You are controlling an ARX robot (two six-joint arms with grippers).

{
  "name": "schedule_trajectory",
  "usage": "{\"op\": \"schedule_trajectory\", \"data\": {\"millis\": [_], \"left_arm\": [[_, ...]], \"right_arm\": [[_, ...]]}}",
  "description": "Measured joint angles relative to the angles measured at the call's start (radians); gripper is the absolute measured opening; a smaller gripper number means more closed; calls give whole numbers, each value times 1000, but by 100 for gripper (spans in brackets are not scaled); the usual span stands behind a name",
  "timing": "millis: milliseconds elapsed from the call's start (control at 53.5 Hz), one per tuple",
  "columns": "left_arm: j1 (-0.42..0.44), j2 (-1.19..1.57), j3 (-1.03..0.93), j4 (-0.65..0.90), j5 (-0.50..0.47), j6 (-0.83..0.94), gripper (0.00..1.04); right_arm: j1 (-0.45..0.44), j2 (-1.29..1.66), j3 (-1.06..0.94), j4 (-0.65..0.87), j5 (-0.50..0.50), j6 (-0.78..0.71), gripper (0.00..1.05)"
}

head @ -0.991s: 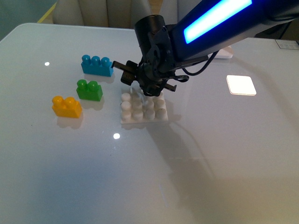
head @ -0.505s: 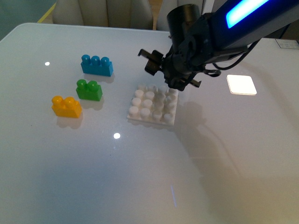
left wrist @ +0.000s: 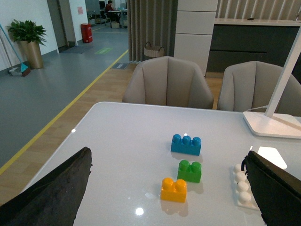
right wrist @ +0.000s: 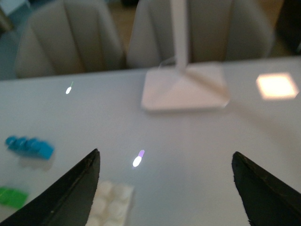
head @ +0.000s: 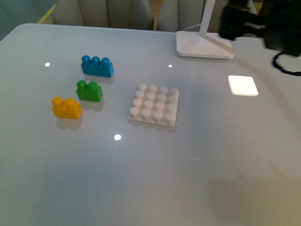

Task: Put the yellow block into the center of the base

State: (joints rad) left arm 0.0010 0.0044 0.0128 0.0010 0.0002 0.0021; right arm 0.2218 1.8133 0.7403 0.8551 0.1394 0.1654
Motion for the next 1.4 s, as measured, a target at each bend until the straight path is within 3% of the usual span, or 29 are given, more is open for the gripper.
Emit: {"op": "schedule_trajectory", "data": {"millis": [37, 94, 355, 580, 617, 692, 1029, 1403], "left_arm": [[0, 0, 0, 0, 0, 0, 97], [0, 0, 0, 0, -1, 0, 97], [0, 0, 0, 0, 0, 0, 97], [0, 0, 0, 0, 0, 0, 97], [0, 0, 0, 0, 0, 0, 97], [0, 0, 0, 0, -1, 0, 97], [0, 0, 0, 0, 0, 0, 97], [0, 0, 0, 0, 0, 0, 97]], "right_arm": [[-26, -76, -129, 172, 27, -55, 70], [-59, -170, -252, 304, 31, -101, 58], [-119, -428, -512, 291, -40, -153, 1], [-151, -600, -610, 209, -69, -159, 2], [-188, -651, -630, 180, -129, -159, 2], [-217, -732, -658, 126, -133, -159, 2], [-220, -1089, -726, -158, -137, -160, 2], [-220, -1312, -727, -360, -137, -159, 2]]}}
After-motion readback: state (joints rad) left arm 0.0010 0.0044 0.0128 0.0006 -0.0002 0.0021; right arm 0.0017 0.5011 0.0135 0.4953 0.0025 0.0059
